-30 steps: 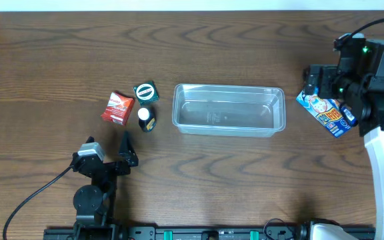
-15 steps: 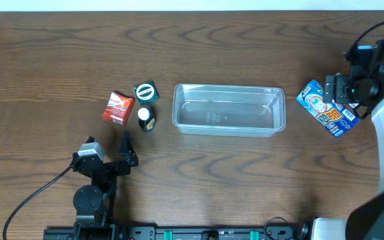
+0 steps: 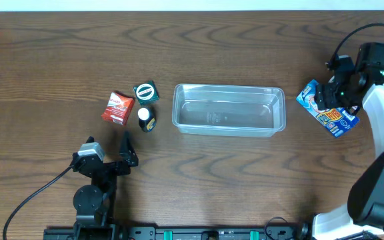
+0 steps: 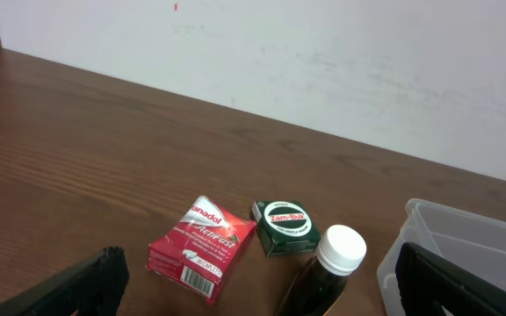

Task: Pack container
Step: 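Reach the right gripper to the blue box and grasp it, then lift the blue box with the right gripper over the container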

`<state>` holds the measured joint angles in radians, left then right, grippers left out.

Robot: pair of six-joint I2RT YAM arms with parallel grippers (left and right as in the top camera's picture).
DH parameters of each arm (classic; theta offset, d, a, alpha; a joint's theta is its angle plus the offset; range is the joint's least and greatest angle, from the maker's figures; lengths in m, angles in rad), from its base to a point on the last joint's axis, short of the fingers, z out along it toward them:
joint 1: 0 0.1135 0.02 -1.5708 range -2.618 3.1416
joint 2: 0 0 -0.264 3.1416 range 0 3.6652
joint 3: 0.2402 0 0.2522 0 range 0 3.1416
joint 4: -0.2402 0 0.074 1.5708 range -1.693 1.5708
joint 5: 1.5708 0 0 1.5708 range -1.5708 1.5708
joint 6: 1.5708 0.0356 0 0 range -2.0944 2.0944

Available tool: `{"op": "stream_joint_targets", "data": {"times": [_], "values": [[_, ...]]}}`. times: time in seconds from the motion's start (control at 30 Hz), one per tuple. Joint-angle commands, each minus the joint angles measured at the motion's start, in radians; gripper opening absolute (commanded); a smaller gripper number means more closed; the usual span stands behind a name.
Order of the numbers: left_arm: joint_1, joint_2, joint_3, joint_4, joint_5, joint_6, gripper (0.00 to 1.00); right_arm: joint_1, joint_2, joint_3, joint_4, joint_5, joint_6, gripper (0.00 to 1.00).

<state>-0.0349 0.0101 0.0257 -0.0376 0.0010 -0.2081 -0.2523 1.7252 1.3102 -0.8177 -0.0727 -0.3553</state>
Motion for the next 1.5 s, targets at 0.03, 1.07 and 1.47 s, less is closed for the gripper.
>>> {"op": "stream_joint_targets", "data": {"times": [0.03,1.07,1.47], "values": [[-0.002,-0.006,-0.022,-0.036,-0.008,0.013,0.98,-0.006,0.039,0.019,-0.007,-0.010,-0.012,0.70],[-0.002,-0.006,-0.022,-0.036,-0.008,0.013,0.98,-0.006,0.024,0.025,-0.044,0.003,0.097,0.01],[-0.002,-0.006,-0.022,-0.036,-0.008,0.013,0.98,0.042,-0.203,0.285,-0.188,-0.172,-0.023,0.01]]}}
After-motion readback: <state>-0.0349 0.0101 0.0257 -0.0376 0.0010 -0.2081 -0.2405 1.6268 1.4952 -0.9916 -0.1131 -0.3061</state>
